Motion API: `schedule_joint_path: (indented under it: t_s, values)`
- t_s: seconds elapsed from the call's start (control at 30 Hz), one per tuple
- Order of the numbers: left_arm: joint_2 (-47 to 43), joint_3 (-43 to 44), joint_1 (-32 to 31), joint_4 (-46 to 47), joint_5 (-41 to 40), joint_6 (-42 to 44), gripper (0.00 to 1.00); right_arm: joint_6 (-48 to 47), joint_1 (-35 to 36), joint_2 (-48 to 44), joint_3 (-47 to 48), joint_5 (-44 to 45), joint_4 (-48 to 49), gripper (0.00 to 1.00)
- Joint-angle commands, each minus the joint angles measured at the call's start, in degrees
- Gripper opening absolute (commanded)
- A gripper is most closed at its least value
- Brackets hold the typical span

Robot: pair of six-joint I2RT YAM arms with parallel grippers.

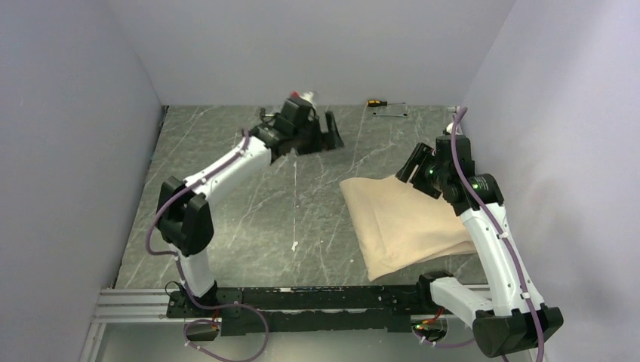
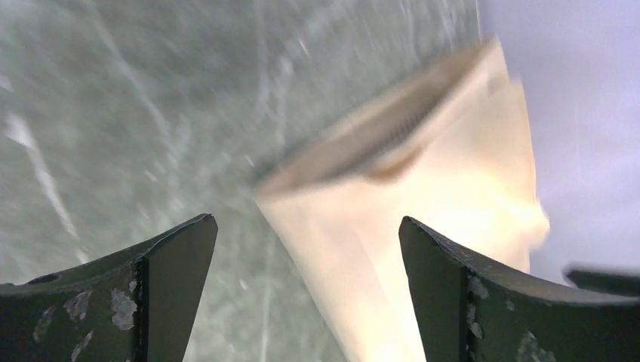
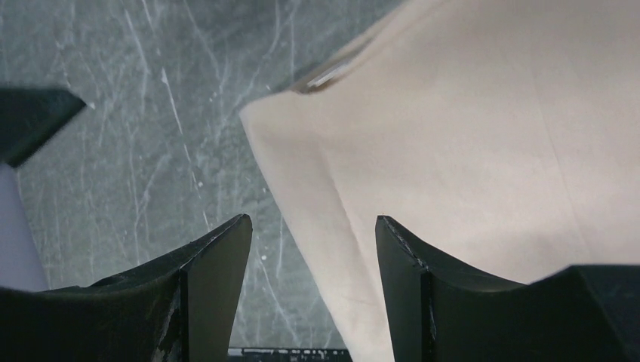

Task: Open and lay out the surgical kit
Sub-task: Move the surgical kit at the center of the board.

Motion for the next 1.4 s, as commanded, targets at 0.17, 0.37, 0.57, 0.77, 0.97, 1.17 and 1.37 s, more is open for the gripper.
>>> schedule_joint_path:
  t_s: [0.17, 0.37, 0.57, 0.77, 0.97, 1.17, 1.37]
  values:
    - [-7.12, -16.75, -12.79, 1.80, -1.31, -15.78, 0.92, 1.61, -0.25, -5.77, -0.83, 9.01, -8.82, 0.65]
    - [-6.94, -17.79, -19.53, 4.51, -5.01, -17.54, 0.92, 3.66, -0.26, -6.78, -0.05, 13.27, -12.67, 0.65]
    - [-4.06, -17.89, -22.35, 6.69, -8.27, -19.00, 0.92, 4.72, -0.25, -9.72, -1.97, 12.75, -11.82, 0.64]
    - [2.22, -13.54, -24.75, 3.20, -13.03, -20.98, 0.90, 3.24, -0.24, -10.08, -1.90, 13.67, -12.25, 0.64]
    - [7.48, -10.20, -25.23, 3.71, -15.50, -21.89, 0.79, 2.25, -0.24, -11.18, -1.04, 13.11, -11.25, 0.65]
    - [14.25, -1.80, -25.18, -0.01, -14.79, -19.79, 0.55, 1.21, -0.25, -11.93, -1.22, 11.44, -7.77, 0.65]
    - [15.18, 0.31, -25.01, -5.13, -18.33, -20.77, 0.24, 1.56, -0.25, -12.53, -3.00, 11.78, -7.04, 0.65]
